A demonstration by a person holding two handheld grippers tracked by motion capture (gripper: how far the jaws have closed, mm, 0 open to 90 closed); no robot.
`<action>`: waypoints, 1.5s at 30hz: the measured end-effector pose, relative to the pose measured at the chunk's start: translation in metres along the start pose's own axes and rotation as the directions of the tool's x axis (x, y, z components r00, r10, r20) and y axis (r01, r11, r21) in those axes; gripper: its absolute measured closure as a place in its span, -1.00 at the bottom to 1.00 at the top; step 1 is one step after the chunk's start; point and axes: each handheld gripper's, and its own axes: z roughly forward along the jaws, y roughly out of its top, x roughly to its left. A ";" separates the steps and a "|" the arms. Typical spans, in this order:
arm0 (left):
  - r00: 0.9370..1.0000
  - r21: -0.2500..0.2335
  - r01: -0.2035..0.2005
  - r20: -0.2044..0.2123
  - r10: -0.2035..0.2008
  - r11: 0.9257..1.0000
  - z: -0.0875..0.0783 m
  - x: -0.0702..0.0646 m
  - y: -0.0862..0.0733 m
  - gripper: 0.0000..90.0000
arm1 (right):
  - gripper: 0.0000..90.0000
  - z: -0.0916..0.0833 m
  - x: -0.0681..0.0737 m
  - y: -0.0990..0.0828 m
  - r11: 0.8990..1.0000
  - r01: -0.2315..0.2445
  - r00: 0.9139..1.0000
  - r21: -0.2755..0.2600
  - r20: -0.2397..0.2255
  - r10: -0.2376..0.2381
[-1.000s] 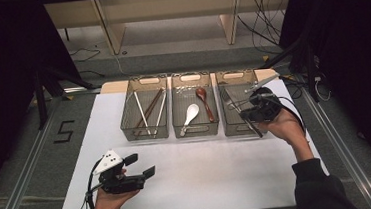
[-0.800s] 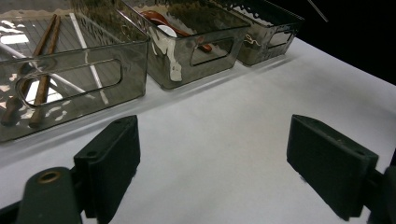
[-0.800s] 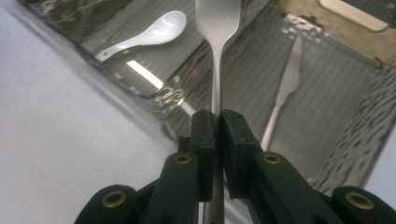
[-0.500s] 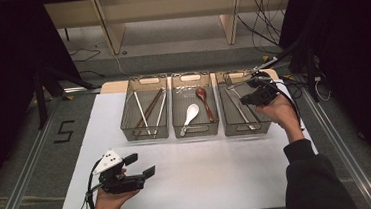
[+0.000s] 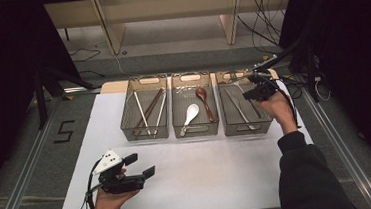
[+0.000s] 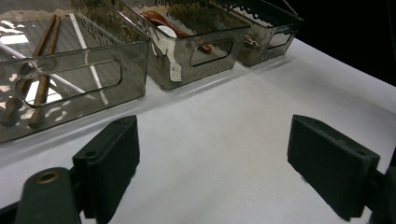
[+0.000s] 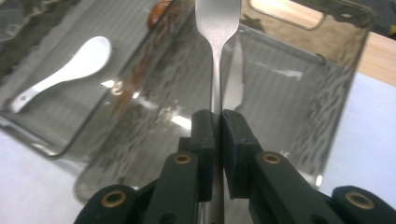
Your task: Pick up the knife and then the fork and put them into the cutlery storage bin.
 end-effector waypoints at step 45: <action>1.000 0.002 0.002 0.000 -0.002 1.000 0.000 0.000 0.000 -0.63 | 0.37 -0.002 0.003 -0.021 0.996 -0.056 0.997 -0.071 -0.049 0.052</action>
